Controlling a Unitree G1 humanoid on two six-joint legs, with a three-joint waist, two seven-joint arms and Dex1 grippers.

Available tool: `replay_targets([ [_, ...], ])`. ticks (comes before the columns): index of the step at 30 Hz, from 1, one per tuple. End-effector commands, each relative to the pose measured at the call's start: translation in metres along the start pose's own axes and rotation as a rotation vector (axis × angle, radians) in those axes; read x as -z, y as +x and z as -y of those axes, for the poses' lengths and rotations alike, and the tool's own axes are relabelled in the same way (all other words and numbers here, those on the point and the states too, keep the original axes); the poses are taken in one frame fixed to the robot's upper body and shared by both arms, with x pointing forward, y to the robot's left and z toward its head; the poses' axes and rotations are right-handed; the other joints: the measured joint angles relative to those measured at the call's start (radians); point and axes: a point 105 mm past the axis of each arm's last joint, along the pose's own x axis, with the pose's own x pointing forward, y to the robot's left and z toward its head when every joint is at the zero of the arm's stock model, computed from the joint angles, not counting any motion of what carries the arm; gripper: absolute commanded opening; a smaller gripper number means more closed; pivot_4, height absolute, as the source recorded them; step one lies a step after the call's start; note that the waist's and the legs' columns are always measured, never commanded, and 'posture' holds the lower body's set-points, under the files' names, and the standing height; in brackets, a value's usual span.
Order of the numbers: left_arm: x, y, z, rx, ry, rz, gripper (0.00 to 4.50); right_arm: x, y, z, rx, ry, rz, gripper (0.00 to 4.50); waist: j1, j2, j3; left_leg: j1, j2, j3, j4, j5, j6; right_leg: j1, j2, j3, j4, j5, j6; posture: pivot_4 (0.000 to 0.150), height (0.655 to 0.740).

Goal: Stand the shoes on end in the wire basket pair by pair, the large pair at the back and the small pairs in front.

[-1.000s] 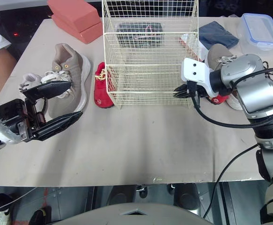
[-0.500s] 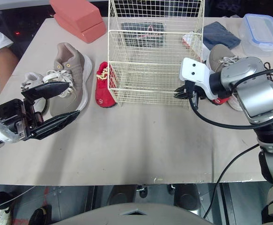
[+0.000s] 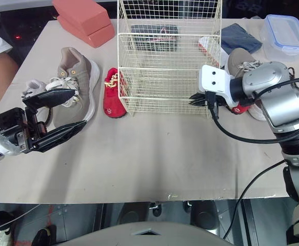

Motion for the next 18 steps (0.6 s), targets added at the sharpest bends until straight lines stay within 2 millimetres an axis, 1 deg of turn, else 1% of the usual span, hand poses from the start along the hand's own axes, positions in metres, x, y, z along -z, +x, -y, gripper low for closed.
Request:
replay_targets([
  [1,-0.011,-0.003,-0.001,-0.024,0.056,0.029,4.5,-0.012,-0.012,0.007,0.034,-0.053,0.027,0.06,0.0,0.0,0.0,0.0,0.0,0.0,0.0,0.0,0.0,0.0,0.0,0.0,0.0,0.0,0.0,0.15,0.686],
  [6,-0.011,-0.004,0.0,-0.031,0.048,0.034,4.5,-0.024,-0.024,0.005,0.04,-0.048,0.106,0.06,0.001,0.0,0.0,0.0,0.0,0.0,0.0,0.0,0.0,0.0,0.0,0.0,0.0,0.0,0.0,0.15,0.686],
  [7,-0.011,-0.003,0.0,-0.03,0.045,0.034,4.5,-0.026,-0.026,0.004,0.043,-0.047,0.121,0.3,0.003,0.0,0.0,0.0,0.0,0.0,0.0,0.0,0.0,0.0,0.0,0.0,0.0,0.0,0.0,0.15,0.686],
  [9,-0.011,-0.002,0.001,-0.025,0.038,0.035,4.5,-0.027,-0.032,0.003,0.058,-0.043,0.134,0.85,0.002,0.0,0.0,0.0,0.0,0.0,0.0,0.0,0.0,0.0,0.0,0.0,0.0,0.0,0.0,0.15,0.686],
  [12,-0.01,0.0,0.001,-0.018,0.031,0.036,4.5,-0.029,-0.039,0.001,0.078,-0.042,0.15,2.34,0.001,0.0,0.0,0.0,0.0,0.0,0.0,0.0,0.0,0.0,0.0,0.0,0.0,0.0,0.0,0.15,0.686],
  [13,-0.01,0.001,0.001,-0.015,0.029,0.037,4.5,-0.03,-0.04,0.003,0.097,-0.044,0.16,3.06,0.001,0.0,0.0,0.0,0.0,0.0,0.0,0.0,0.0,0.0,0.0,0.0,0.0,0.0,0.0,0.15,0.686],
  [14,-0.01,0.002,0.001,-0.01,0.025,0.037,4.5,-0.031,-0.041,0.004,0.118,-0.038,0.164,3.25,0.001,0.0,0.0,0.0,0.0,0.0,0.0,0.0,0.0,0.0,0.0,0.0,0.0,0.0,0.0,0.15,0.686],
  [17,-0.009,0.005,0.001,0.004,0.024,0.037,4.5,-0.028,-0.042,-0.004,0.093,0.001,0.176,4.29,0.002,0.0,0.0,0.0,0.0,0.0,0.0,0.0,0.0,0.0,0.0,0.0,0.0,0.0,0.0,0.15,0.686],
  [18,-0.01,0.005,0.0,0.006,0.025,0.041,4.5,-0.027,-0.044,-0.005,0.098,0.007,0.178,4.4,0.003,0.0,0.0,0.0,0.0,-0.001,0.0,0.0,0.0,0.0,0.0,0.0,0.0,0.0,0.0,0.15,0.686],
])
